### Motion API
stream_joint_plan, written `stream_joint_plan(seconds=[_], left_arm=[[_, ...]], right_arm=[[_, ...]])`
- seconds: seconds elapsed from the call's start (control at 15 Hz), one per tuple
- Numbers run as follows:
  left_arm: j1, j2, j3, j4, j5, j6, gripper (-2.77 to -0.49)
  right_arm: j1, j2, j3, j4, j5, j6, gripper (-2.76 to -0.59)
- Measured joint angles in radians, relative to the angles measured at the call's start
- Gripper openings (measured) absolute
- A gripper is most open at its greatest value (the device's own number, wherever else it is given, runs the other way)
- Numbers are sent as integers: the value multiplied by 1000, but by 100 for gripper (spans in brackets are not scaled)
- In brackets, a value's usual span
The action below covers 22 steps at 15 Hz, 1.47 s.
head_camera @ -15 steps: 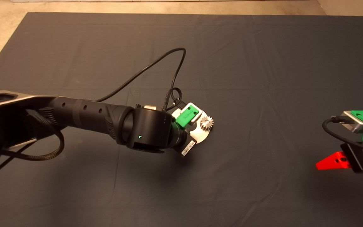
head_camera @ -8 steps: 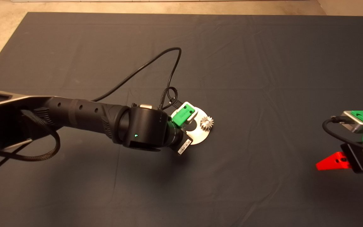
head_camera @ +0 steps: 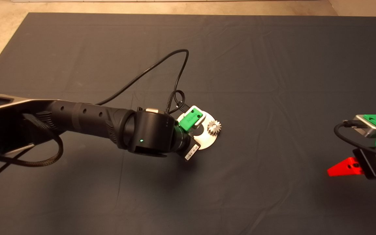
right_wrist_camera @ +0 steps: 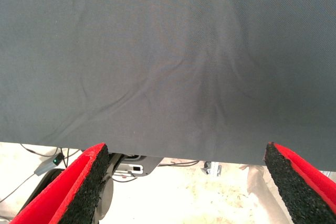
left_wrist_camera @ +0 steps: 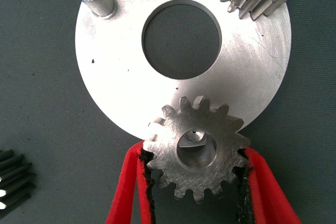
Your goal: Install three planetary gears onto the carrier pins
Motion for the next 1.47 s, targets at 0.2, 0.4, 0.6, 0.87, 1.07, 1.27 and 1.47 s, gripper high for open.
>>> stream_joint_plan(seconds=[0.2,0.4,0.6,0.87,1.07,1.27,1.47], left_arm=[[0,0,0,0,0,0,-264],[0,1,0,0,0,0,-264],[1,2,-5,2,-1,0,-264],[4,2,-8,10,-4,0,-264],[4,2,-8,11,-4,0,-264],[6,2,-9,12,-6,0,-264],[16,1,-11,19,-10,-1,-264]], right_arm=[[0,0,0,0,0,0,-115],[0,0,0,0,0,0,-115],[0,0,0,0,0,0,-115],[0,0,0,0,0,0,-115],[0,0,0,1,0,0,-115],[0,0,0,1,0,0,-115],[0,0,0,1,0,0,-115]])
